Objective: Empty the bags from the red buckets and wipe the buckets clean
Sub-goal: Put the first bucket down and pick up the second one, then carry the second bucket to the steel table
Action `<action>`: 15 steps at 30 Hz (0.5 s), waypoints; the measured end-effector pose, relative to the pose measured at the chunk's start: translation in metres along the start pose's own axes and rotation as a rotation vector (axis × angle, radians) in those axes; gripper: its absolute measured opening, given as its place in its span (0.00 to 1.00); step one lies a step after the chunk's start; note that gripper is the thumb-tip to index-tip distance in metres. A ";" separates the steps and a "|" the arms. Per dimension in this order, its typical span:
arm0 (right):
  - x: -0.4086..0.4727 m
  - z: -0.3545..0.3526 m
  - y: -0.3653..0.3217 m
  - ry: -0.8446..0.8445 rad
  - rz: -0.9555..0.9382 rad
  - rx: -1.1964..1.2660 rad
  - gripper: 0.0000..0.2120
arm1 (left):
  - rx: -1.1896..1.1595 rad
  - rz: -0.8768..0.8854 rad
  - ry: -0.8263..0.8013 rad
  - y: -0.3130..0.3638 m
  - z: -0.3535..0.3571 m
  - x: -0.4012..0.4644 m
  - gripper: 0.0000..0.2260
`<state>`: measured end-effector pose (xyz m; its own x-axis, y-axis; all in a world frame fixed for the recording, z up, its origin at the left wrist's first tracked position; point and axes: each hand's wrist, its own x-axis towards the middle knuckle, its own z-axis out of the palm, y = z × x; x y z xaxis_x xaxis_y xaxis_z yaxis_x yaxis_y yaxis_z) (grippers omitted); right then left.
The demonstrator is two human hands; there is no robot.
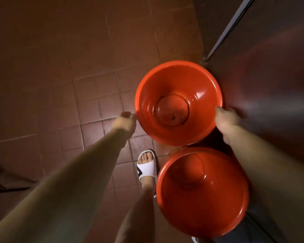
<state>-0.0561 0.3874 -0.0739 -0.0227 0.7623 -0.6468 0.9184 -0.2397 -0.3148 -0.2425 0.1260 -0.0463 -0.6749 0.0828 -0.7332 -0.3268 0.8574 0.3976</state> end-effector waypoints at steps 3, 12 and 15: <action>0.028 0.011 -0.004 0.020 0.058 -0.021 0.31 | -0.025 -0.003 -0.019 0.016 0.005 0.043 0.26; 0.061 0.023 0.009 -0.106 0.127 0.315 0.39 | -0.145 0.006 -0.095 0.051 0.020 0.095 0.24; 0.058 0.021 0.003 -0.131 0.134 0.387 0.38 | -0.259 -0.036 -0.099 0.053 0.015 0.091 0.17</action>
<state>-0.0628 0.4182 -0.1265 0.0139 0.6327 -0.7743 0.7013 -0.5582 -0.4435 -0.3118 0.1865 -0.1002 -0.5961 0.1152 -0.7946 -0.5161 0.7032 0.4890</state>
